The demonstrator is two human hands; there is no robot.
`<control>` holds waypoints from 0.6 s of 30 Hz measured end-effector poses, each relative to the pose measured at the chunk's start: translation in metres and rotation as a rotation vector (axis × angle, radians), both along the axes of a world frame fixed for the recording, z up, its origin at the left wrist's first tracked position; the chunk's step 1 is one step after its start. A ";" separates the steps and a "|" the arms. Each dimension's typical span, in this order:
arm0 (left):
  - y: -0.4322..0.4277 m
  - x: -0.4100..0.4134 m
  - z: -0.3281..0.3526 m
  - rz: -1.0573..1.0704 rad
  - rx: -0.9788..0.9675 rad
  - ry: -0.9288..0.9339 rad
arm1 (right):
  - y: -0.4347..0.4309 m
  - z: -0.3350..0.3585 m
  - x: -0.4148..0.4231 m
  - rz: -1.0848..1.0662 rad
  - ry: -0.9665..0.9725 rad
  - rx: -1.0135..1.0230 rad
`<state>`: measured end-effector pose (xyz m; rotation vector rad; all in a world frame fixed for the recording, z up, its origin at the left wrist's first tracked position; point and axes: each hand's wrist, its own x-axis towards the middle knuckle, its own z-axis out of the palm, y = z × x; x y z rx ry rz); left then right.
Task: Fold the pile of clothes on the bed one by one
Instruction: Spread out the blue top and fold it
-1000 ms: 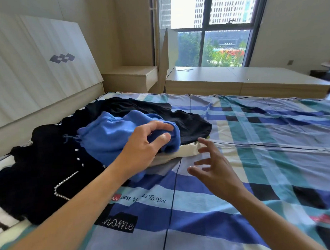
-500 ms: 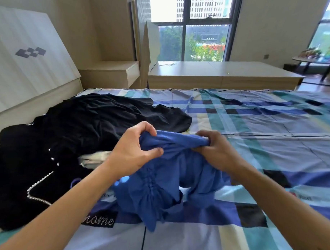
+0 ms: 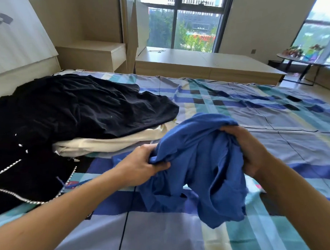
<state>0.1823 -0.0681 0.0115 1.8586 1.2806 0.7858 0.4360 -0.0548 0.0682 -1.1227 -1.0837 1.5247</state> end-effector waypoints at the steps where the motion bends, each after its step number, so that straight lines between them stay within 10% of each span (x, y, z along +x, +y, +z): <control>1: 0.002 0.003 0.000 -0.028 -0.019 -0.034 | -0.003 0.000 0.007 -0.007 0.018 0.002; 11: 0.008 0.034 0.039 0.121 -0.121 -0.626 | -0.009 0.009 0.048 -0.016 0.053 0.045; 18: 0.025 0.006 0.083 0.169 0.023 -0.506 | 0.013 0.015 0.030 -0.282 -0.304 0.417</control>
